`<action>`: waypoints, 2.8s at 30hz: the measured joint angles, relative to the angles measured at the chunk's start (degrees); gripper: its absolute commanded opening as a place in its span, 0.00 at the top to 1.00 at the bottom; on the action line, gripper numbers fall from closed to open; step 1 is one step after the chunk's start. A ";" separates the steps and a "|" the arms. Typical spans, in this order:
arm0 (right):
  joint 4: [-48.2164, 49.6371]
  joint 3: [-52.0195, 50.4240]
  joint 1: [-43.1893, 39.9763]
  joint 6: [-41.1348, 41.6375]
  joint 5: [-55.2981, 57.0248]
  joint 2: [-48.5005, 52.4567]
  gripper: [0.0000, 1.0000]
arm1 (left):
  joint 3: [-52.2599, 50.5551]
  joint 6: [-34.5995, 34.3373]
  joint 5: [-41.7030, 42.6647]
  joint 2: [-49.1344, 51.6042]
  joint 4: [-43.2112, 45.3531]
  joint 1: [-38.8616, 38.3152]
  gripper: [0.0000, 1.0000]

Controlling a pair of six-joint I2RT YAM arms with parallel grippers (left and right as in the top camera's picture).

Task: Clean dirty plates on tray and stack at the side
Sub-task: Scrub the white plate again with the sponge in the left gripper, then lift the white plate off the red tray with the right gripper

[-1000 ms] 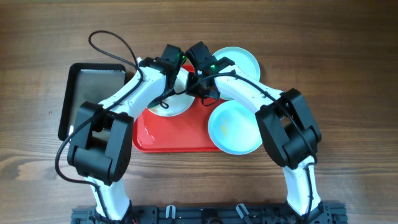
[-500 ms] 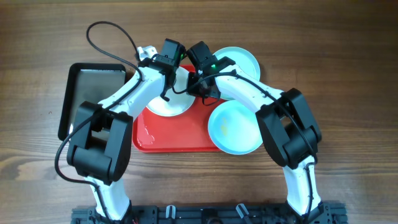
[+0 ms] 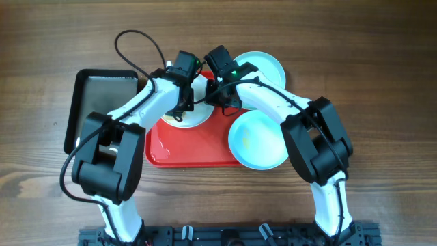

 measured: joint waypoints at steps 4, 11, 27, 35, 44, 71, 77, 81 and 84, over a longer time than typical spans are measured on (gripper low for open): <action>-0.02 0.00 0.02 0.00 0.00 0.00 0.95 | -0.35 6.29 9.25 -0.37 2.95 0.39 0.96; 0.00 0.00 0.00 0.00 0.00 0.00 0.96 | -0.72 -4.15 0.02 -0.35 4.04 -0.70 0.96; 0.39 0.00 0.33 -0.92 -0.81 0.04 0.96 | -0.83 -7.26 1.68 -0.55 -1.53 0.02 0.96; 0.31 0.00 -0.04 -1.73 -0.81 0.04 0.96 | -0.83 0.66 23.74 -0.98 -1.44 0.61 0.96; 0.61 0.00 -0.52 -1.70 -0.24 0.04 0.96 | -1.46 -6.93 3.50 -0.50 10.95 -0.46 0.96; 0.33 0.00 -0.11 -3.26 -1.51 0.04 0.96 | -0.24 6.51 27.69 -0.44 -1.29 2.89 0.96; 0.35 0.00 -0.11 -4.20 -2.67 0.04 0.96 | 11.61 0.63 24.41 0.46 -8.37 11.93 0.96; 0.17 0.00 -0.15 -5.88 -3.30 0.04 0.96 | 16.98 -3.26 21.55 -0.57 -9.66 17.35 0.96; -1.79 -0.04 -0.15 -7.58 -2.97 -0.83 0.96 | 17.59 -5.64 20.65 -2.23 -10.58 19.37 0.96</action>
